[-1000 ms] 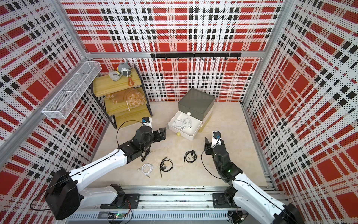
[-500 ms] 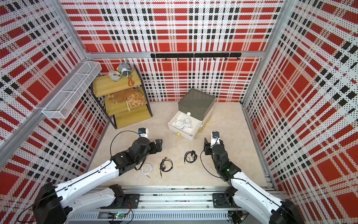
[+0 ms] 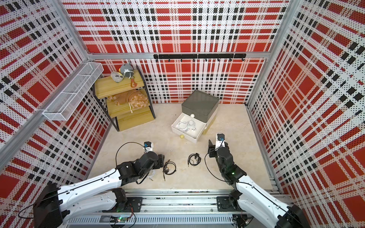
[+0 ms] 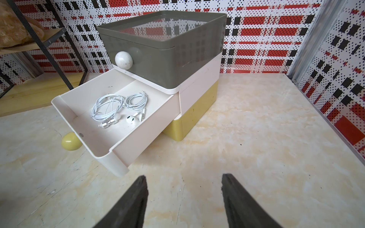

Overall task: Place the wired earphones into the drawer by color
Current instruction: Pick up the wired earphones from the center of the board.

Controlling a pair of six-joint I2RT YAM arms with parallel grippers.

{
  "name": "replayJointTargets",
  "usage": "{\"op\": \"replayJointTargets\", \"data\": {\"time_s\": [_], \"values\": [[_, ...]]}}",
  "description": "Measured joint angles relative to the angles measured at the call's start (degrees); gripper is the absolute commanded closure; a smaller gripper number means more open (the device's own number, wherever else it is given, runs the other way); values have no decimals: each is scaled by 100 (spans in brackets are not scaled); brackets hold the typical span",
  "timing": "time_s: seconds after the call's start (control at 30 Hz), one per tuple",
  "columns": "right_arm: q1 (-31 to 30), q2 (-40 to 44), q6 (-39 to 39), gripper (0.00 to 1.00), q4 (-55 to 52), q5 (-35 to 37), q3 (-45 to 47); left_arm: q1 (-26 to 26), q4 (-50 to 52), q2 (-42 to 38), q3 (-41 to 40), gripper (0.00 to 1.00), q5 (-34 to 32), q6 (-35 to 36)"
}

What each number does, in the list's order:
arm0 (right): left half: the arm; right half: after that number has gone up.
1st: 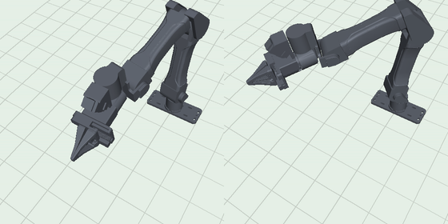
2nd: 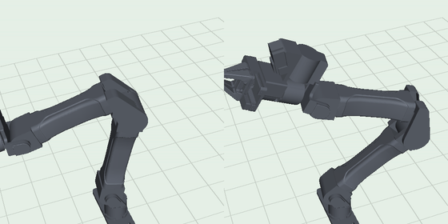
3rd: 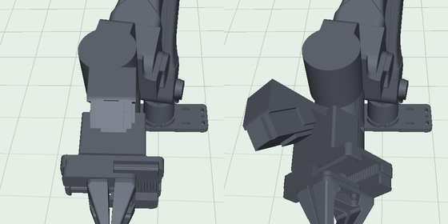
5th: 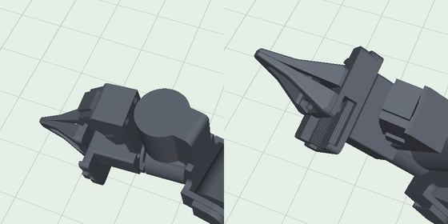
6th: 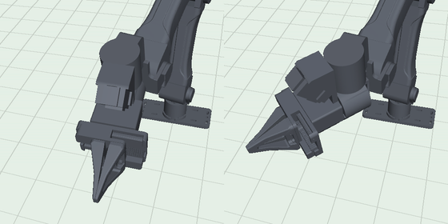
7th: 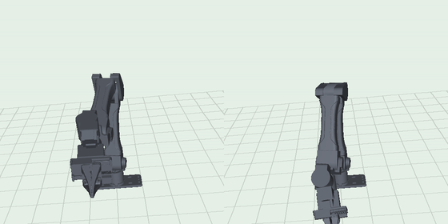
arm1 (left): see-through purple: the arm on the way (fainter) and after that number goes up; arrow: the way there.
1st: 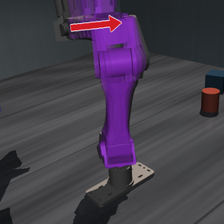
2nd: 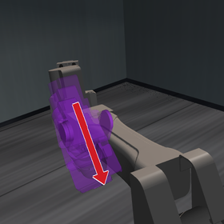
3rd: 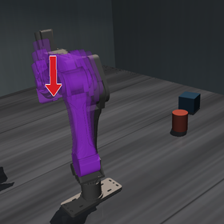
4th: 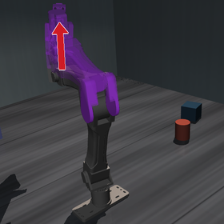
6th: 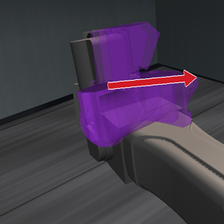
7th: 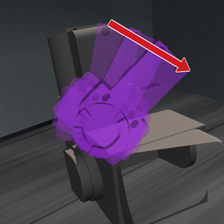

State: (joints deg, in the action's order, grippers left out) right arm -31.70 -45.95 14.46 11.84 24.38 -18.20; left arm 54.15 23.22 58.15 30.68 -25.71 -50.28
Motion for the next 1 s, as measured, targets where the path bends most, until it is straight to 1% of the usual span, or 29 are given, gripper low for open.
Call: {"op": "replayJointTargets", "data": {"time_s": [0.1,0.23,0.5,0.8,1.0], "values": [[0,0,-2,34,0,4,0,205,131,-2,-168,33,-81,-293],[0,-7,0,34,0,7,0,422,236,-20,-457,39,-170,-640],[0,-9,0,34,2,15,0,555,330,-90,-758,52,-197,-1008],[0,-39,-2,34,2,33,0,568,337,-74,-859,59,-223,-1126],[0,-39,-2,34,2,33,0,570,339,-17,-957,60,-243,-1145]]}}
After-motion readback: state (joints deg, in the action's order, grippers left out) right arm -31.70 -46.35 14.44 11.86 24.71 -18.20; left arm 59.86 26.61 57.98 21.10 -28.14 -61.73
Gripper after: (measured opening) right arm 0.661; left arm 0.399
